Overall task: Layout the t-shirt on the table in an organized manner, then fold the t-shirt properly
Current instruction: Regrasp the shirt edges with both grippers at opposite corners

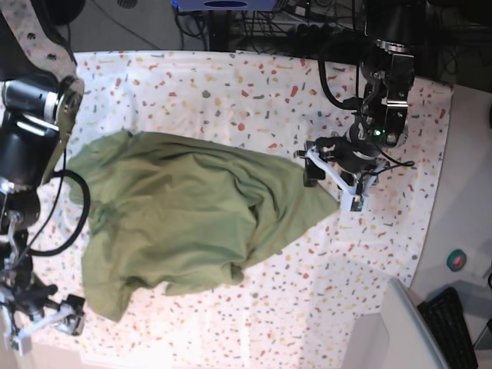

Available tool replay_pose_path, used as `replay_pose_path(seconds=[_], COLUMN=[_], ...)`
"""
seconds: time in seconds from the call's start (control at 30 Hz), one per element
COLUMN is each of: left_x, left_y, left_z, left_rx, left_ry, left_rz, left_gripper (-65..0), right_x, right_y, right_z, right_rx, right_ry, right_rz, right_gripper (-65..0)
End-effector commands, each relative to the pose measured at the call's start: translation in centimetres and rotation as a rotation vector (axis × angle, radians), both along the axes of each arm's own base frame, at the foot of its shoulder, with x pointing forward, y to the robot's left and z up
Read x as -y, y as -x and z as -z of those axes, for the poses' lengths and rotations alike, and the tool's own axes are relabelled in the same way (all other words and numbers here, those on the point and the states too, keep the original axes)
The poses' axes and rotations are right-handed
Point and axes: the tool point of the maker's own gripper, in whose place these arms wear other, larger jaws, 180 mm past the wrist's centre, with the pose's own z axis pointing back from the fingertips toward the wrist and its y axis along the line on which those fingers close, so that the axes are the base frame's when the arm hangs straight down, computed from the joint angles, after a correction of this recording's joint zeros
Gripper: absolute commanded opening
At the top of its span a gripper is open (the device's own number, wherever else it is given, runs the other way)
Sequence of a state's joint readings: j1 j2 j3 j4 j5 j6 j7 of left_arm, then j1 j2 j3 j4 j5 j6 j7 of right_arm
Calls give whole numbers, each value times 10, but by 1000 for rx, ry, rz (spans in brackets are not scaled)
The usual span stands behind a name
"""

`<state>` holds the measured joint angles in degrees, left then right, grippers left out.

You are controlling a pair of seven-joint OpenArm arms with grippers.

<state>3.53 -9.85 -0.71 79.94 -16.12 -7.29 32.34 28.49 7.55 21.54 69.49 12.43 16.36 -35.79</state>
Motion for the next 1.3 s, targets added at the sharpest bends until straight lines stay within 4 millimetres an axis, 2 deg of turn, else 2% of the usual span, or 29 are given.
replay_pose_path(seconds=[0.0,0.1,0.17,0.27,0.3,0.33,0.37,0.47,0.53,0.67,0.77,0.83,0.97,1.03,1.17,1.27], left_x=[-1,-1,-2,5,10,23,31,50,52,39,20,12,-11,-13,-2,-1], left_y=[-11,-14,-16,-33,-40,-49,-57,-67,-67,-56,-42,-20,14,22,23,20], left_z=[-12,-13,-15,-26,-26,-26,-26,-7,9,39,55,68,72,68,50,33], left_rx=[48,53,59,127,147,165,176,125,75,5,-30,-66,-79,-65,-12,39], left_ry=[4,4,4,18,36,69,87,113,108,95,59,49,10,3,17,23], left_rz=[1,0,-1,2,-7,-12,-13,-2,-1,-31,-42,-50,-50,-40,-15,-15], left_gripper=[-245,-245,-245,-245,-245,-245,-245,-247,-247,-247,-247,-247,-247,-247,-247,-247], right_x=[8,11,13,13,14,15,20,29,40,60,52,48,23,8,-18,-27], right_y=[1,41,67,103,112,121,129,153,166,190,195,200,204,211,223,224], right_z=[-22,9,42,92,107,120,128,141,138,144,155,160,168,176,187,189], right_rx=[74,21,-51,-174,-207,-228,-233,-235,-220,-234,-265,-278,-302,-331,-366,-367], right_ry=[29,73,75,59,48,38,27,-13,-30,-44,-58,-67,-69,-65,-77,-98], right_rz=[9,13,18,18,22,32,54,131,192,274,258,253,193,149,94,93], right_gripper=[-177,-179,-180,-182,-182,-182,-182,-182,-183,-183,-183,-183,-183,-183,-183,-183])
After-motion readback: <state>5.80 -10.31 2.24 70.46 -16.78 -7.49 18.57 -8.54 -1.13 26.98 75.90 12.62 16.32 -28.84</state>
